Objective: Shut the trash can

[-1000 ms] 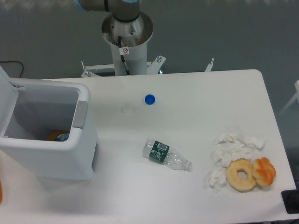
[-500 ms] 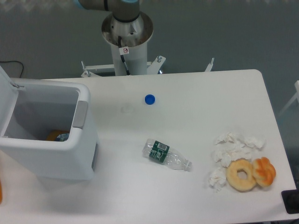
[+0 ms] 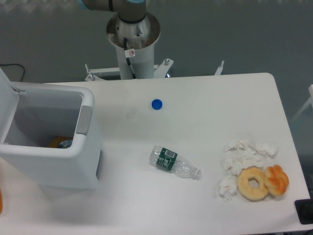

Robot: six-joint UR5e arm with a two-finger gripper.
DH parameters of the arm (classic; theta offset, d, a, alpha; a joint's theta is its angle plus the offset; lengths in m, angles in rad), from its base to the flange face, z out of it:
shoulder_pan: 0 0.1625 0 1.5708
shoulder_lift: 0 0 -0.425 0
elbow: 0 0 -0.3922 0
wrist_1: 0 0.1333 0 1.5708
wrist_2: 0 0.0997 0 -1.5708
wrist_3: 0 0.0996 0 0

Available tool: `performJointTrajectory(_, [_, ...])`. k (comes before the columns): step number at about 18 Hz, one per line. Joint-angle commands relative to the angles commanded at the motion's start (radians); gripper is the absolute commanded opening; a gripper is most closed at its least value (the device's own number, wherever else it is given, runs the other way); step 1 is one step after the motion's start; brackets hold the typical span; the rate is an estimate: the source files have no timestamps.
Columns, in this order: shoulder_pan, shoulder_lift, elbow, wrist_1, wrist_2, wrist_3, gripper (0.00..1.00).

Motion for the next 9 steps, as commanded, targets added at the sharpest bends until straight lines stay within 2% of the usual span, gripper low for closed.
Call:
performJointTrajectory(6, [0.008,0.0,-0.023,-0.002,0.115,0.024,1.0])
performJointTrajectory(9, [0.04,0.008,-0.035,-0.002,0.124,0.063,1.0])
